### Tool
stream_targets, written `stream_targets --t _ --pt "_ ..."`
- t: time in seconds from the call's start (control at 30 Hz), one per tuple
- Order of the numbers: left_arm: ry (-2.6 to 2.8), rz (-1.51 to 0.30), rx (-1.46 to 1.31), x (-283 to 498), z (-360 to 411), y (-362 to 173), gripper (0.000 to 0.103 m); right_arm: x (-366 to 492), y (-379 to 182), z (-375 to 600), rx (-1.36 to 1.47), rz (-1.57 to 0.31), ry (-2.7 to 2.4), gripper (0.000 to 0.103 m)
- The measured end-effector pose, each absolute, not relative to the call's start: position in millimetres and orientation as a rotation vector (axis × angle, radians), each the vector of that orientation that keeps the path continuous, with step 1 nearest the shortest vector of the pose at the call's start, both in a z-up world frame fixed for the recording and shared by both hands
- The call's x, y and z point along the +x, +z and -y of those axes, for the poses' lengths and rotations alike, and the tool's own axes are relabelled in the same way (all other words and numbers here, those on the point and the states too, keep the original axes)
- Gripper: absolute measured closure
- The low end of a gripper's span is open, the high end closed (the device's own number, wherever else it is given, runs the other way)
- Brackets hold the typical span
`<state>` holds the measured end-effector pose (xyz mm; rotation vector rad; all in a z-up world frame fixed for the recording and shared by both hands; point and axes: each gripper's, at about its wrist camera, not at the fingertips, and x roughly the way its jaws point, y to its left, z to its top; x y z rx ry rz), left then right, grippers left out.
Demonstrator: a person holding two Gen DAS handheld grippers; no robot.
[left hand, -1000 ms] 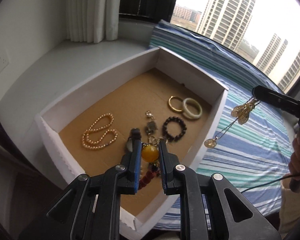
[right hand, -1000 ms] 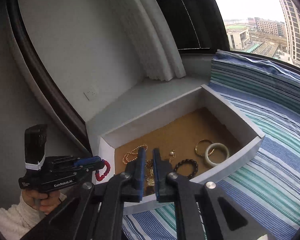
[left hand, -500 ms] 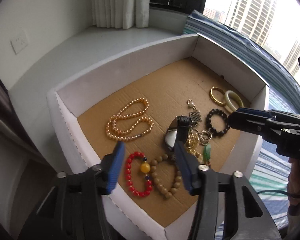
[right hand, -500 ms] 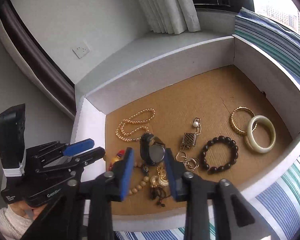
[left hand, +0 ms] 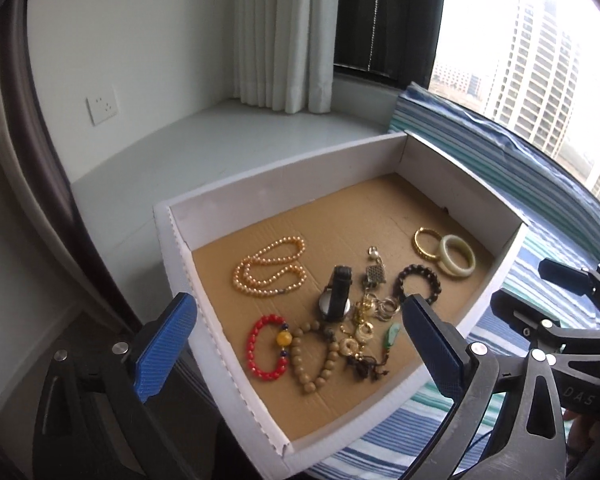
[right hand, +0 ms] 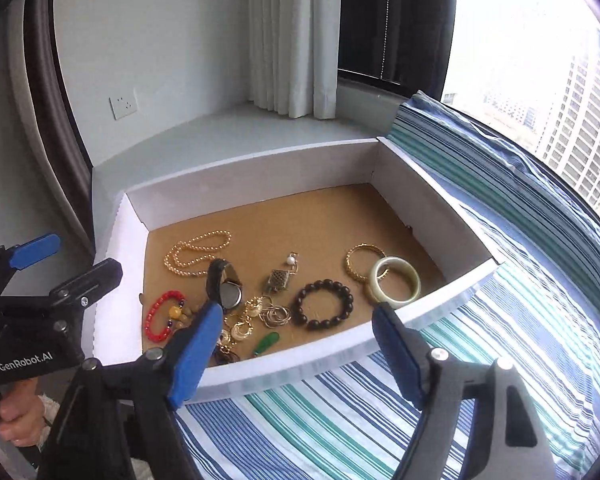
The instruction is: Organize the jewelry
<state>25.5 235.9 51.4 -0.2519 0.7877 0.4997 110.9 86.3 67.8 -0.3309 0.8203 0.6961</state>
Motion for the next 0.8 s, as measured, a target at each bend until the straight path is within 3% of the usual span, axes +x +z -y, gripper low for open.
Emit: stream_targets --t 0.8 --pt "0.607 -0.859 -0.211 20 -242 49 0.000 98 72 -115 -0.396 -0.838 0.665 0.024"
